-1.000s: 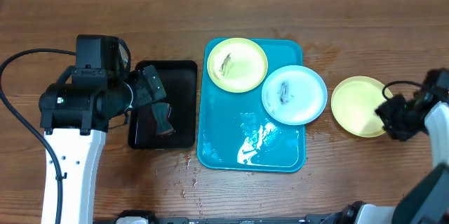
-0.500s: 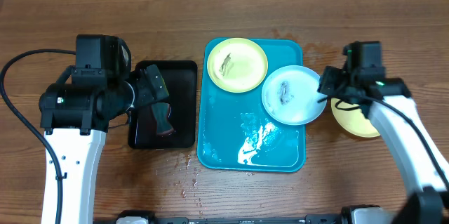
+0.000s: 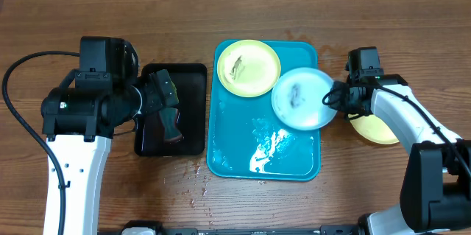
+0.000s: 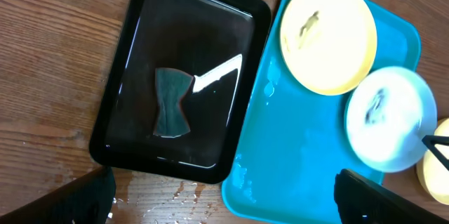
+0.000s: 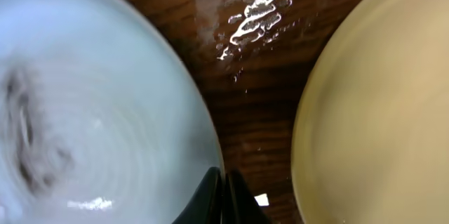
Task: Clean dirty plates on tray and stack at the side
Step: 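Grasp the white plate rim with the right gripper and pull it down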
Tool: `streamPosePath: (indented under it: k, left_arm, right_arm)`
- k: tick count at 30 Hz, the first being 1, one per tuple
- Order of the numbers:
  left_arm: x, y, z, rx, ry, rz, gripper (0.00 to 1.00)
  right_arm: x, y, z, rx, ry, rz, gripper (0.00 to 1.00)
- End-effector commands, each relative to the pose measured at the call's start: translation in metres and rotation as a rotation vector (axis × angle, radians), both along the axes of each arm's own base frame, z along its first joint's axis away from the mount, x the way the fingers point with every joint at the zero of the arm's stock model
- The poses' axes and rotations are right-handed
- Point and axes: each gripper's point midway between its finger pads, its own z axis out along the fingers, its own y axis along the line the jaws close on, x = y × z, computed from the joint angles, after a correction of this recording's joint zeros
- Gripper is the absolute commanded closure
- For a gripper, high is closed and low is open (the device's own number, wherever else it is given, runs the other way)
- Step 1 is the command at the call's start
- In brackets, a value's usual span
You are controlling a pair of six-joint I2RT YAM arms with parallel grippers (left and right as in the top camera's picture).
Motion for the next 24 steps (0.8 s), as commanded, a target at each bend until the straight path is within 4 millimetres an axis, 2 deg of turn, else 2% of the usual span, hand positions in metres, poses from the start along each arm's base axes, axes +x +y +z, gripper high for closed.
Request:
streamPosePath:
  k: [1, 5, 9, 14, 19, 21, 22, 24]
  left_arm:
    - [0.002, 0.000, 0.007, 0.004, -0.021, -0.020, 0.00]
    - [0.001, 0.000, 0.007, 0.003, -0.020, -0.020, 0.00]
    - [0.001, 0.000, 0.007, 0.014, -0.020, -0.040, 0.00]
    - [0.002, 0.000, 0.005, 0.039, -0.023, -0.085, 0.00]
    - [0.005, -0.001, -0.004, 0.034, 0.014, -0.086, 0.00]
    - [0.006, -0.001, -0.013, 0.035, 0.048, -0.088, 0.00]
    - [0.007, -0.001, -0.027, 0.044, 0.094, -0.091, 0.04]
    - [0.005, 0.001, -0.050, 0.067, 0.170, -0.088, 0.20]
  right_arm:
    - [-0.003, 0.001, 0.000, 0.016, 0.010, -0.015, 0.96]
    - [-0.011, 0.002, 0.002, 0.014, 0.035, -0.021, 0.96]
    - [-0.025, 0.009, 0.019, 0.051, 0.050, -0.004, 0.96]
    - [-0.063, 0.045, 0.032, 0.139, 0.143, 0.128, 0.96]
    - [-0.088, 0.091, 0.022, 0.138, 0.179, 0.286, 0.96]
    - [-0.090, 0.100, 0.015, 0.108, 0.164, 0.261, 0.96]
    - [-0.089, 0.102, 0.009, 0.074, 0.149, 0.209, 0.96]
    - [-0.088, 0.101, 0.006, 0.044, 0.132, 0.145, 0.96]
